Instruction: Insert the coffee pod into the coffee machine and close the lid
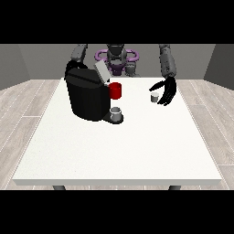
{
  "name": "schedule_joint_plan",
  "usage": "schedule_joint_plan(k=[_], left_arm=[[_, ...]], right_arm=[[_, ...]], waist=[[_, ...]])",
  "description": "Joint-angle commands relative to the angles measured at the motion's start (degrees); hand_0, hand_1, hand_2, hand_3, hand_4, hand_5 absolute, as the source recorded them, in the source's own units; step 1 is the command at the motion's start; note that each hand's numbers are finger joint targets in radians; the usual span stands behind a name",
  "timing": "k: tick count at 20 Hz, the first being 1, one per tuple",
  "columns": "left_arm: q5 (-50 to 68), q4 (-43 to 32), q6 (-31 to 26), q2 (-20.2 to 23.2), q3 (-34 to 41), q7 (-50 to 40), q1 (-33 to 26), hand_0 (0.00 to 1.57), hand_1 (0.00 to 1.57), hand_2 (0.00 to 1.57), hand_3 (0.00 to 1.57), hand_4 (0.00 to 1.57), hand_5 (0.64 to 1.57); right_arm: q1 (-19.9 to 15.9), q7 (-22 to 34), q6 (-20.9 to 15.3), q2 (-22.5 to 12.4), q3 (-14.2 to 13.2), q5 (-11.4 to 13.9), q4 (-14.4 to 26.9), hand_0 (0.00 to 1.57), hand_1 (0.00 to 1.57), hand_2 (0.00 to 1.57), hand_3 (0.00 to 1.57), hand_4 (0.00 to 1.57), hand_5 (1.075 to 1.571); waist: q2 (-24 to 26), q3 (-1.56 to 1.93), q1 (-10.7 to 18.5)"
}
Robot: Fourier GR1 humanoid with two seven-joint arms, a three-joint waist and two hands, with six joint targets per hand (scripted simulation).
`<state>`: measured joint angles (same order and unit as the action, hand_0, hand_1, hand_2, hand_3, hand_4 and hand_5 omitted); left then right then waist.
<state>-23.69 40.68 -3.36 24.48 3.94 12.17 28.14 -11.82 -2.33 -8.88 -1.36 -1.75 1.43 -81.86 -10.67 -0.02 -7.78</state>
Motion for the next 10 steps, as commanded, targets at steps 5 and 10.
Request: schedule_joint_plan(k=[5, 10], left_arm=[[-4.8, -4.24, 9.02, -2.47, -0.12, 3.86, 1.54, 0.72, 0.72, 0.85, 0.62, 0.15, 1.571], [-6.93, -7.57, 11.28, -1.84, 0.25, 6.18, 2.79, 0.82, 0.82, 0.97, 0.74, 0.39, 1.571]], right_arm=[[2.72, -3.42, 0.57, 0.15, 0.93, -0.13, 1.29, 0.0, 0.0, 0.0, 0.0, 0.52, 1.571], [-0.31, 1.68, -2.07, 0.81, 1.22, 0.68, -0.22, 0.0, 0.0, 0.0, 0.0, 0.52, 1.571]], waist=[[-0.17, 0.0, -1.09], [0.6, 0.0, -0.25]])
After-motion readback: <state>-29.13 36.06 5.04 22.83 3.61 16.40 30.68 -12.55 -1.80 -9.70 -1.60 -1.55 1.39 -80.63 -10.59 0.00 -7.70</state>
